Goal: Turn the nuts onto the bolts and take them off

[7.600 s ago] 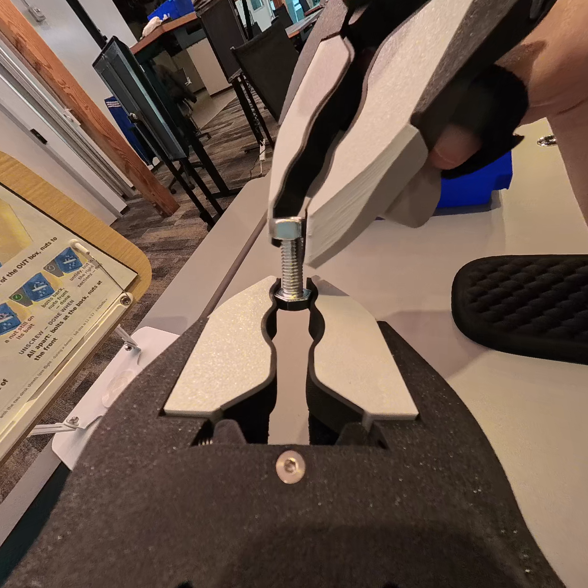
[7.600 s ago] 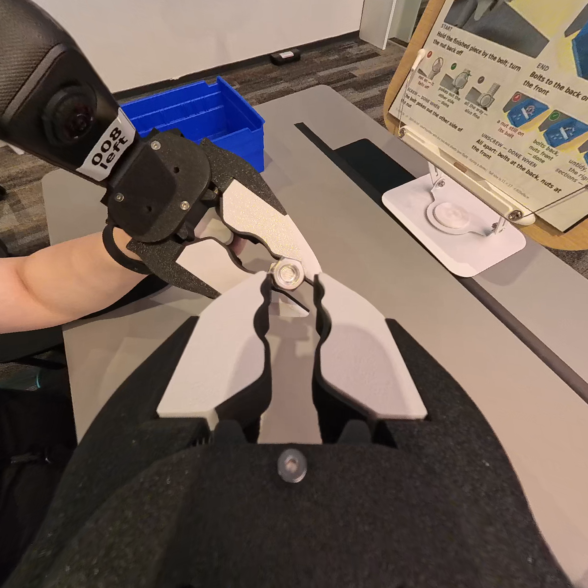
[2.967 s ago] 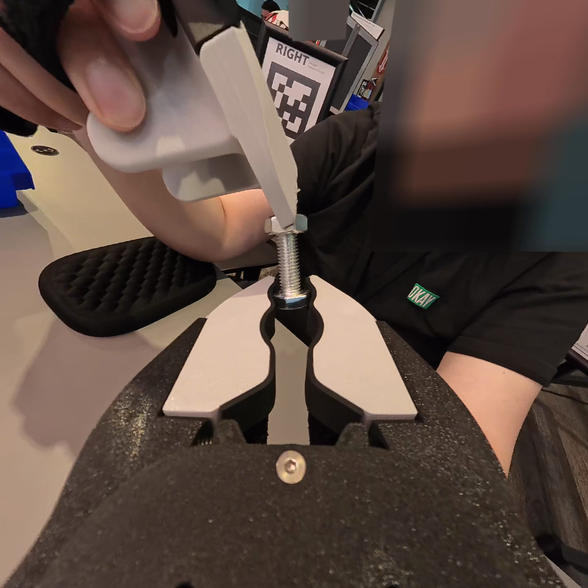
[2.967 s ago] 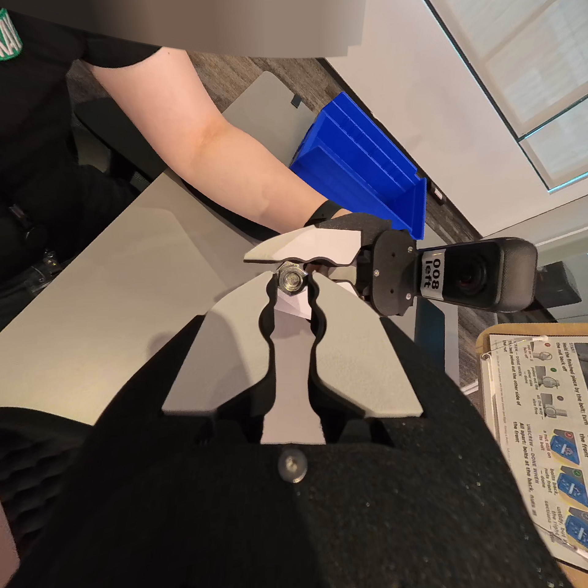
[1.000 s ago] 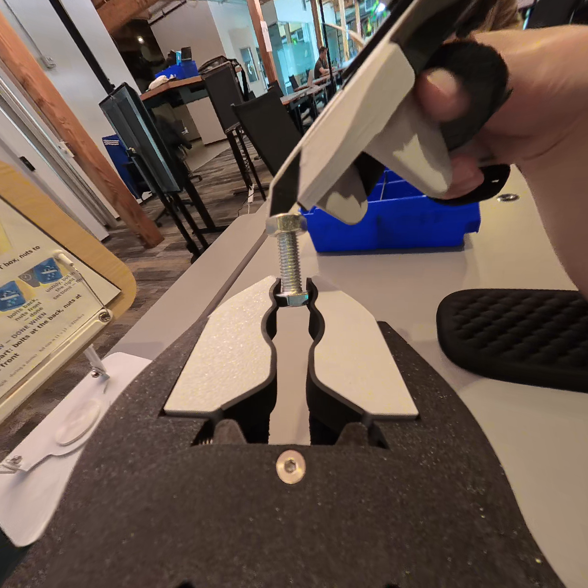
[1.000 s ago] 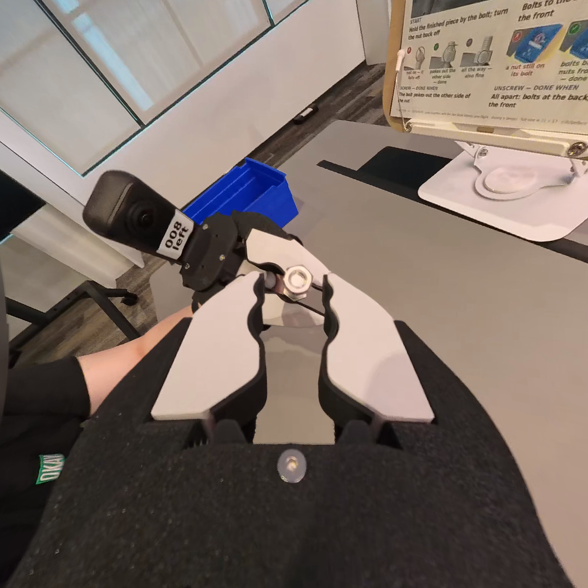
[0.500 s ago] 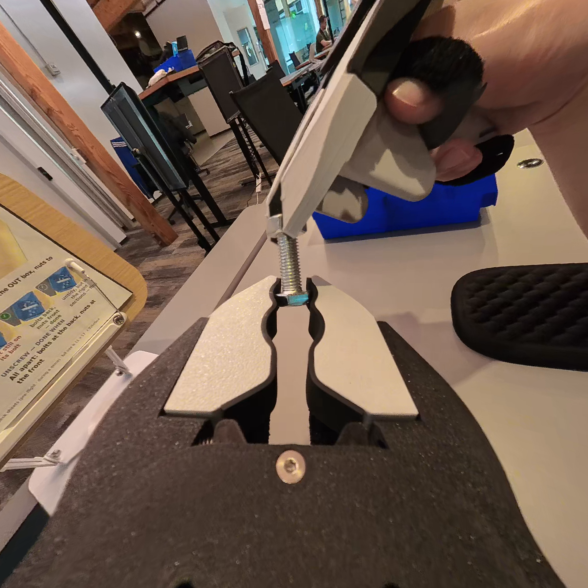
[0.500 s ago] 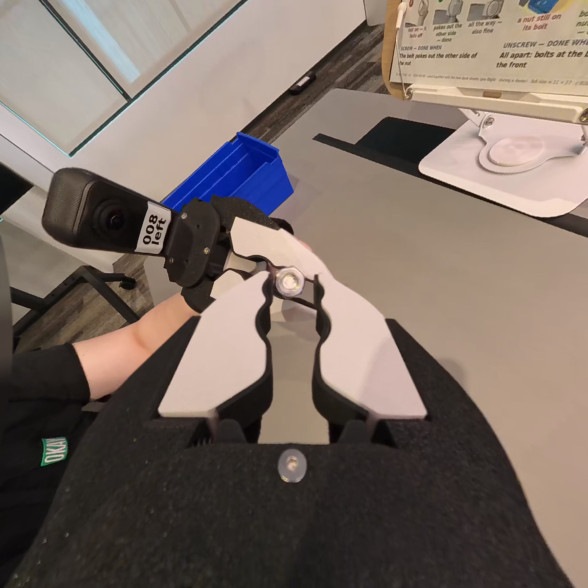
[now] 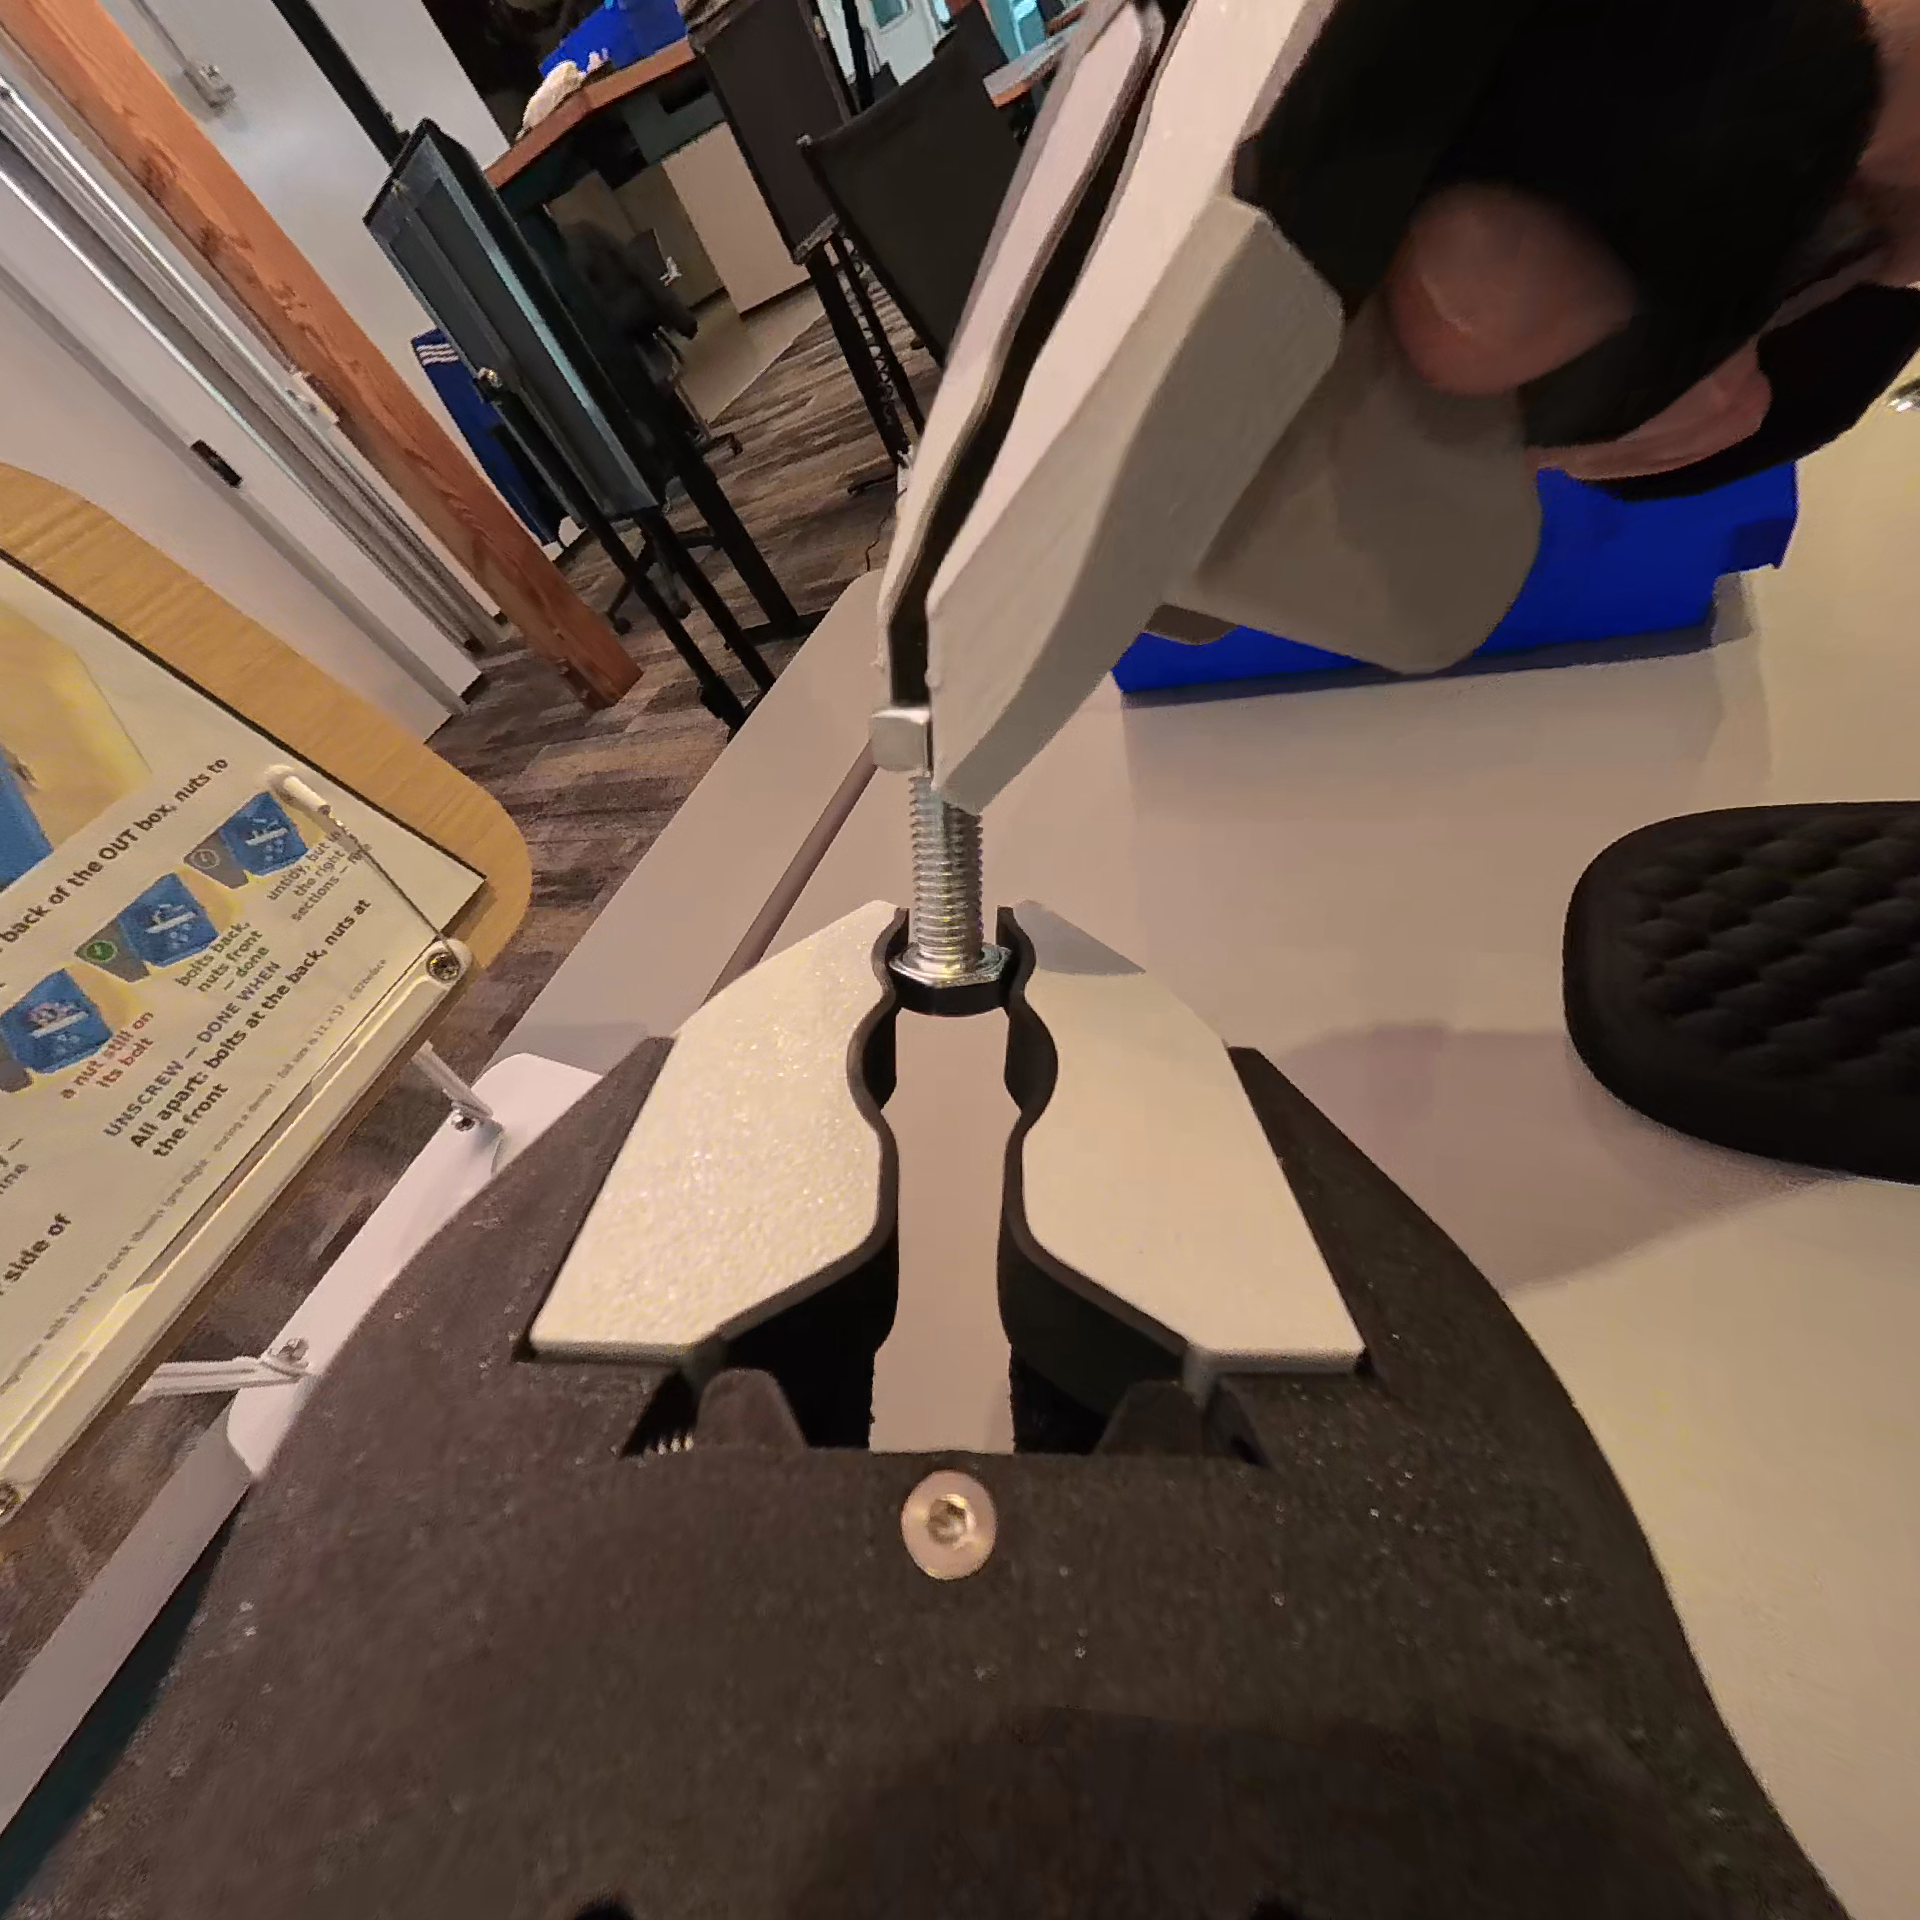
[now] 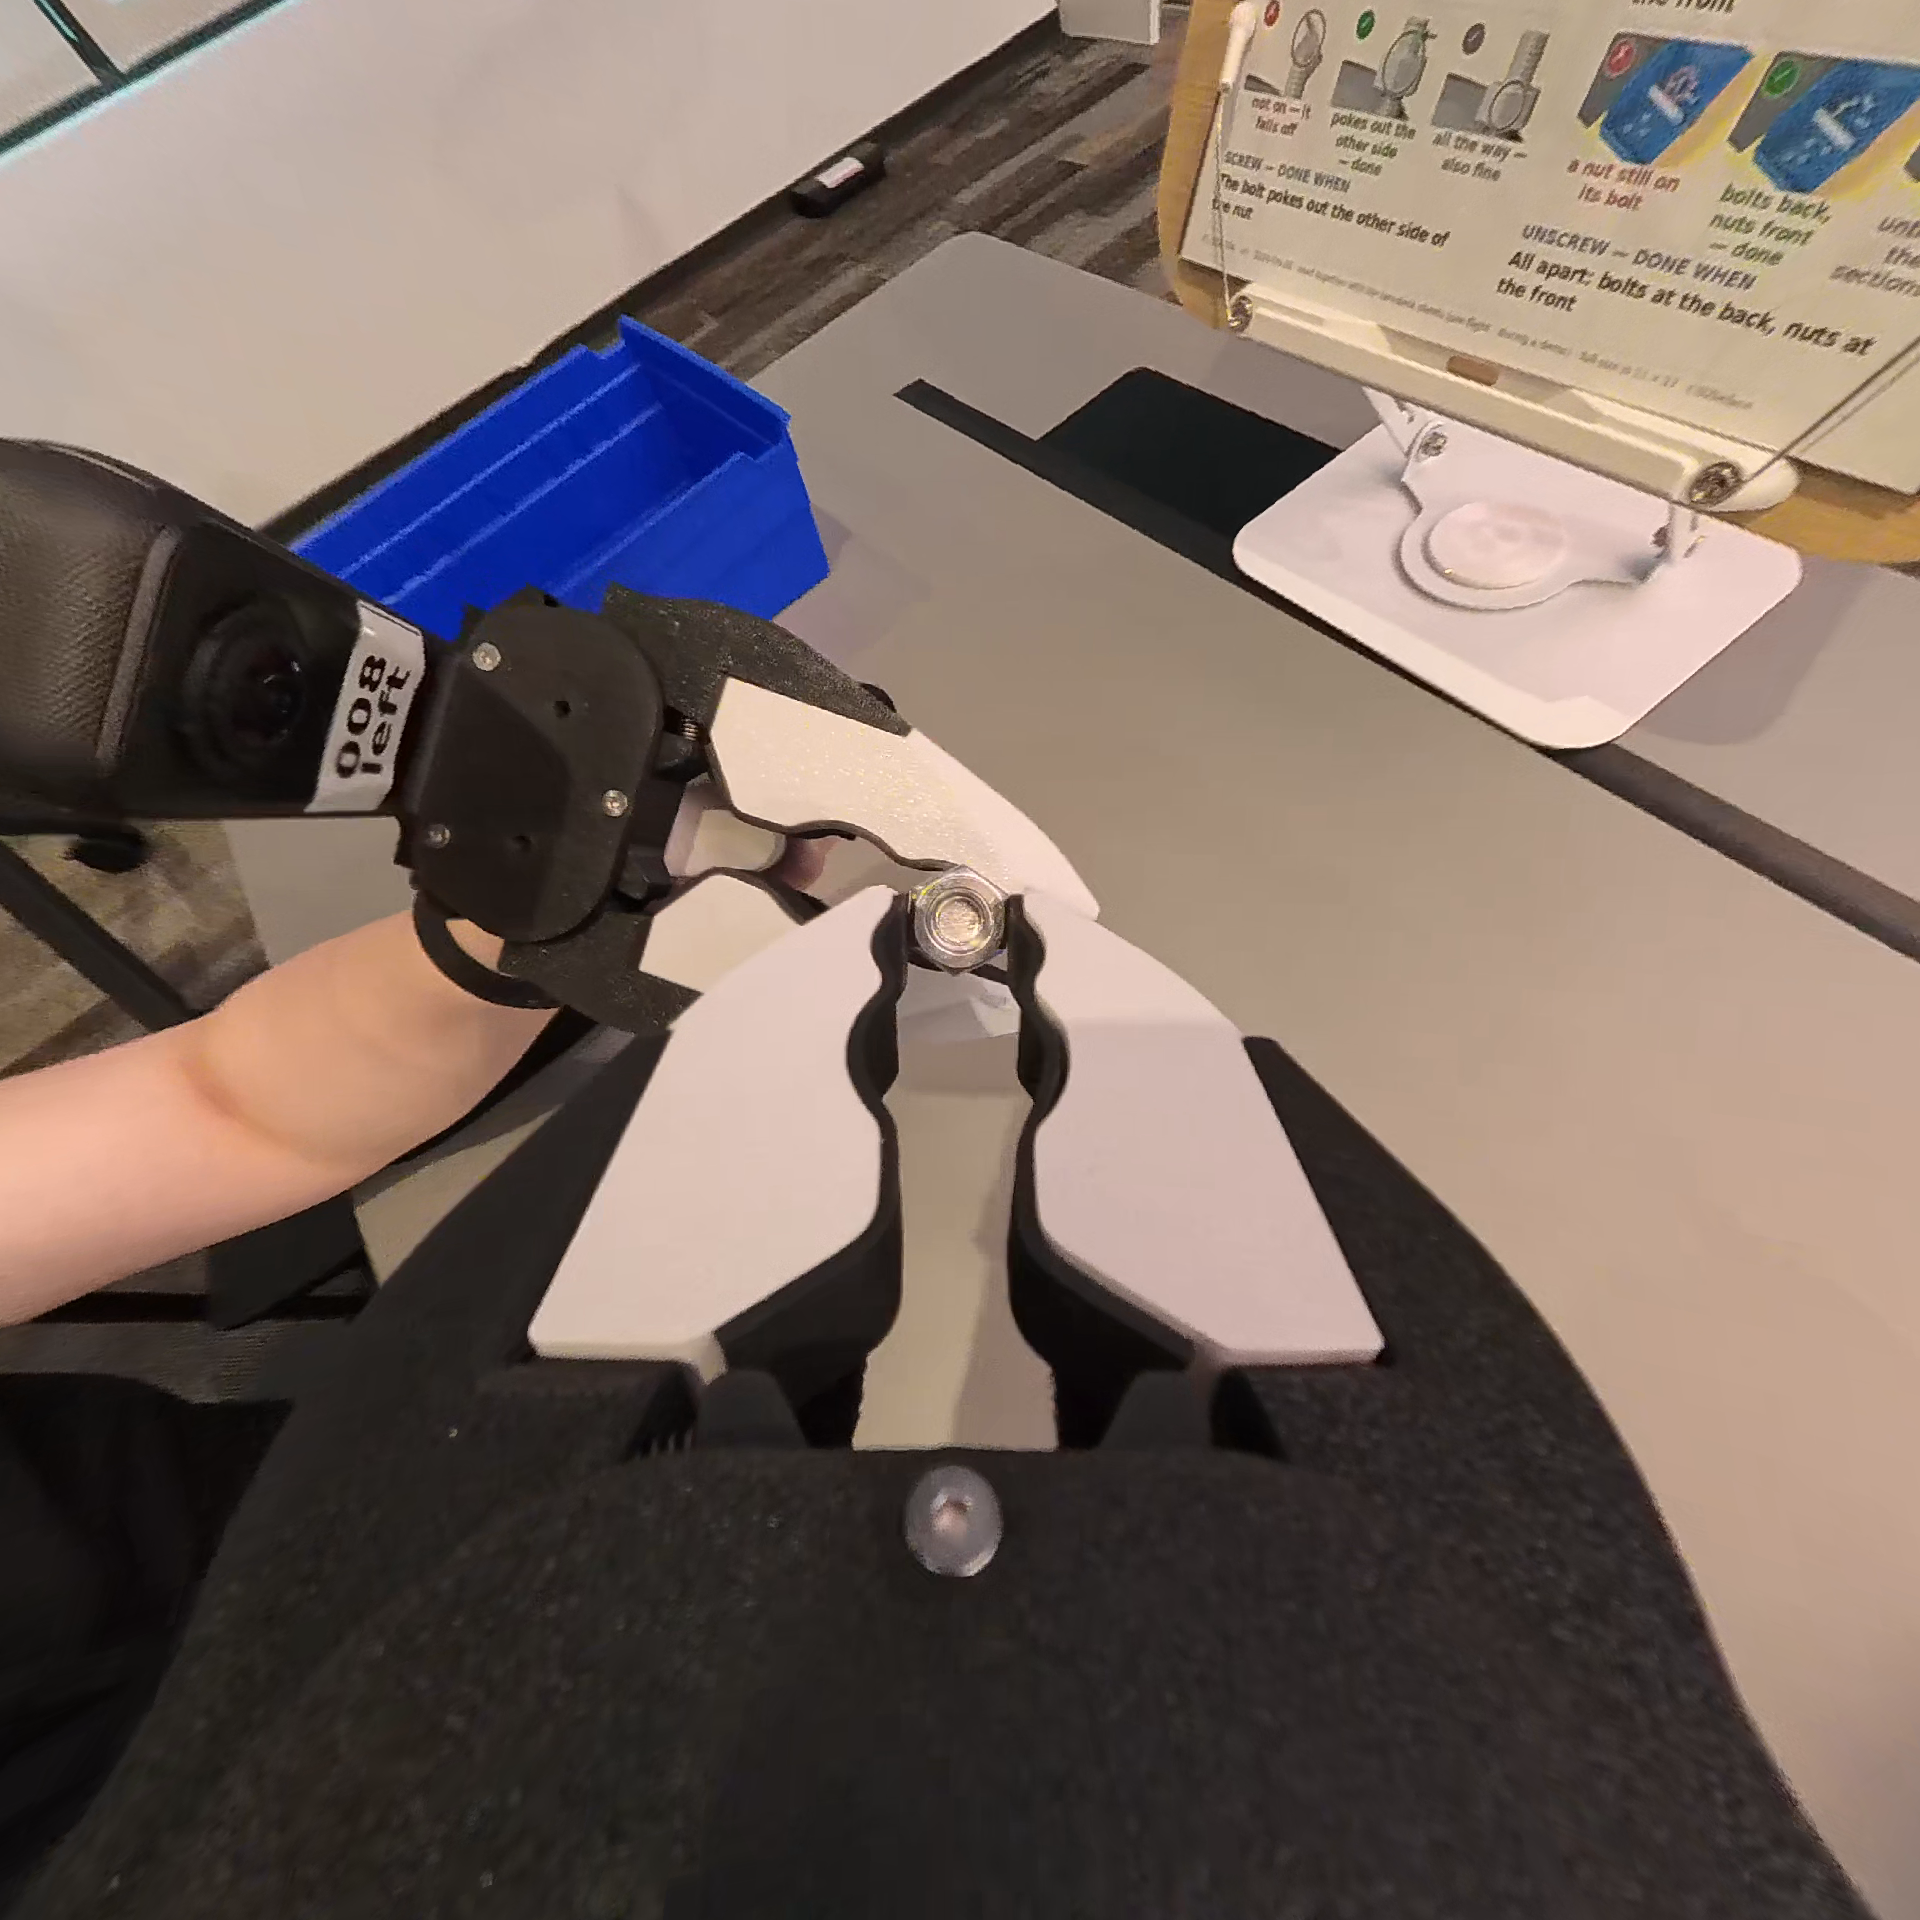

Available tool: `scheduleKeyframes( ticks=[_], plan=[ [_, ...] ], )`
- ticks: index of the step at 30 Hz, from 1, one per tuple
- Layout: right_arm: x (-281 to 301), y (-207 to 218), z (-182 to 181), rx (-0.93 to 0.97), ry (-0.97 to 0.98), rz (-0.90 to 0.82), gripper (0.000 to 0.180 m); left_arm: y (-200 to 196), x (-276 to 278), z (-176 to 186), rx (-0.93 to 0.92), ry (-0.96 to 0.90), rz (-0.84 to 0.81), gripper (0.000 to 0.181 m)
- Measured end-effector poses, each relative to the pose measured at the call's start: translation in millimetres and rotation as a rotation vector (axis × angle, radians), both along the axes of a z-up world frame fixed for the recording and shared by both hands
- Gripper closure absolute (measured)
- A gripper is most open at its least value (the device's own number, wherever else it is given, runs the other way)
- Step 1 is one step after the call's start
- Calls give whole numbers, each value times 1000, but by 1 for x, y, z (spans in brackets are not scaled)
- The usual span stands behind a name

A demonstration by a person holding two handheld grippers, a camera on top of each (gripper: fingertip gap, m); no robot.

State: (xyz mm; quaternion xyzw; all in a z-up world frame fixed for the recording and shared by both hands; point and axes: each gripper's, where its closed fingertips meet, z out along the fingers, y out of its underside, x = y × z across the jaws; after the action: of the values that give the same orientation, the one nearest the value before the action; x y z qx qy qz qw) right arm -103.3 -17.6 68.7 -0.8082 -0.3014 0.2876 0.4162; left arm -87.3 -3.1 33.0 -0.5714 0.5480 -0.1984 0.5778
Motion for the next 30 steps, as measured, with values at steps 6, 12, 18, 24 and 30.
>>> scheduleKeyframes(
  ticks=[6,12,18,24,30],
  plan=[
    [-1,0,2,54,-54,-19,162,1,0,2,8,-8,19,165],
    [-1,0,1,71,-87,-30,162,2,1,1,22,3,42,165],
    [-1,0,2,83,-97,-31,162,1,3,2,9,-15,35,165],
    [0,-3,3,78,-89,-22,162,0,3,3,21,-12,27,166],
    [7,2,8,80,-47,-74,145,1,4,-1,41,20,45,166]
  ],
)
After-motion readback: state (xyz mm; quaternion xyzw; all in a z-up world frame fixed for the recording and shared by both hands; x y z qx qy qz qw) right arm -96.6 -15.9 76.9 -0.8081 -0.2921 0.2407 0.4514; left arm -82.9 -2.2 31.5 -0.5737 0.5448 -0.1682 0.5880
